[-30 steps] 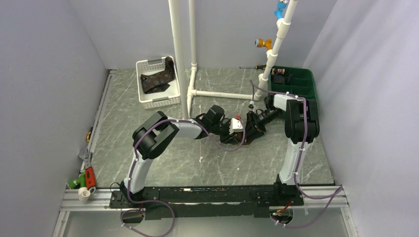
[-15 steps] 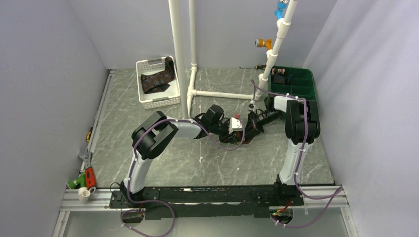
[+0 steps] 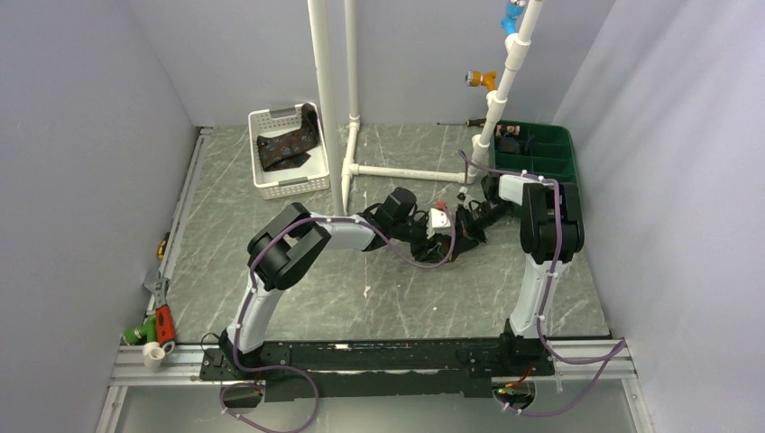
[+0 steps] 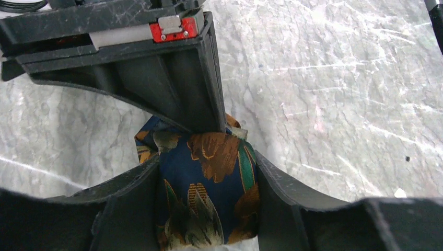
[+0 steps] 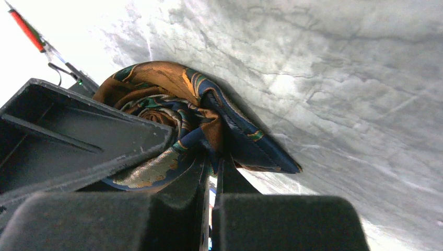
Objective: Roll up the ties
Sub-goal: Roll the tie at the center of the board.
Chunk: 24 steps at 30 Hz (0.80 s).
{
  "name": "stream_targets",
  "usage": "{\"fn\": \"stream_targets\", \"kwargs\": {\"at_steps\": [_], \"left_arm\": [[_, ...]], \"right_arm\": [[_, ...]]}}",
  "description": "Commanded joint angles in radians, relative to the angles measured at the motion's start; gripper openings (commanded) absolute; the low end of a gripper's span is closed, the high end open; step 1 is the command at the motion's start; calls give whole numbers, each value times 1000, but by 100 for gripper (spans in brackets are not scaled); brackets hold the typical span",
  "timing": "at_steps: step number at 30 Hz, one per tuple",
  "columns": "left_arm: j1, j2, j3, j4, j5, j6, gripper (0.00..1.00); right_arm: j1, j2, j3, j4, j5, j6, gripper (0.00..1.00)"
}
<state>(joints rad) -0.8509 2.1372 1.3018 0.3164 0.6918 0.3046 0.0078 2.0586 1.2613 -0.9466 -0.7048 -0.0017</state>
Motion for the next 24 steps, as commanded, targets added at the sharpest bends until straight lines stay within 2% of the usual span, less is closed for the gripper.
{"fn": "stream_targets", "kwargs": {"at_steps": [1, 5, 8, 9, 10, 13, 16, 22, 24], "left_arm": [[-20, 57, 83, -5, 27, -19, 55], [-28, 85, 125, -112, -16, 17, 35], [-25, 74, 89, -190, -54, 59, 18], [-21, 64, 61, -198, -60, 69, 14], [-18, 57, 32, -201, -64, 76, 10], [-11, 39, -35, -209, -60, 95, 5], [-7, 31, -67, -214, -56, 105, 3], [16, 21, -103, -200, -4, 95, 2], [26, 18, -116, -185, 13, 91, 2]], "right_arm": [[-3, 49, 24, 151, 294, -16, 0], [-3, 49, 35, 139, 270, -40, 0], [-3, 18, 42, 95, 171, -93, 0], [-3, -3, 39, 78, 140, -106, 1], [-24, -28, 29, 65, 121, -122, 8], [-53, -107, -6, 46, 62, -150, 33], [-64, -167, -45, 79, 10, -140, 49], [-63, -168, -88, 258, -27, -37, 63], [-60, -146, -87, 289, -27, -27, 64]]}}
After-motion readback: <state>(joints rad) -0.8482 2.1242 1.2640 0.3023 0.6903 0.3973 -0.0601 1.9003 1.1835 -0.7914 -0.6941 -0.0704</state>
